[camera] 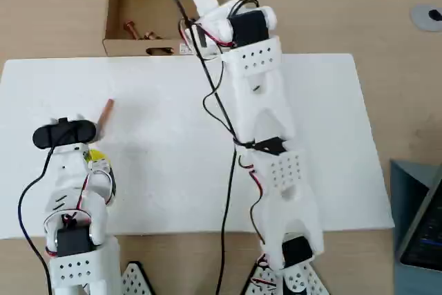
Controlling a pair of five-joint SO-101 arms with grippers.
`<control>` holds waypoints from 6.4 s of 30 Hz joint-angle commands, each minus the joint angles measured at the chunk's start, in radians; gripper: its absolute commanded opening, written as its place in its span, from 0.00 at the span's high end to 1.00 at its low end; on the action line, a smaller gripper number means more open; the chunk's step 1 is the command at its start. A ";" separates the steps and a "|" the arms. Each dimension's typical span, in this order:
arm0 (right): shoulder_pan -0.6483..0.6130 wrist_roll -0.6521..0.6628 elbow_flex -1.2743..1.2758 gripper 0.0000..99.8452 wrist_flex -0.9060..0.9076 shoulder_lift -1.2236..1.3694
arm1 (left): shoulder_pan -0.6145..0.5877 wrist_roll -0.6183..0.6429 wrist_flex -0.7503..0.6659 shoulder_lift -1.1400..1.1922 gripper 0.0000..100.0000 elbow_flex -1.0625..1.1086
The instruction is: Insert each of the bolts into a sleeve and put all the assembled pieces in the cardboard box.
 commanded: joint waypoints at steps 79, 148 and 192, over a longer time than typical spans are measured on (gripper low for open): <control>0.174 -0.506 0.176 0.99 0.071 0.085 | -0.002 -0.005 0.006 -0.007 1.00 0.012; 0.409 -0.466 2.304 0.99 -0.204 -1.969 | -0.009 -0.258 0.568 1.570 0.99 -1.456; 0.404 -0.465 2.370 0.99 -0.245 -2.100 | -0.055 -0.407 0.697 2.494 0.99 -2.076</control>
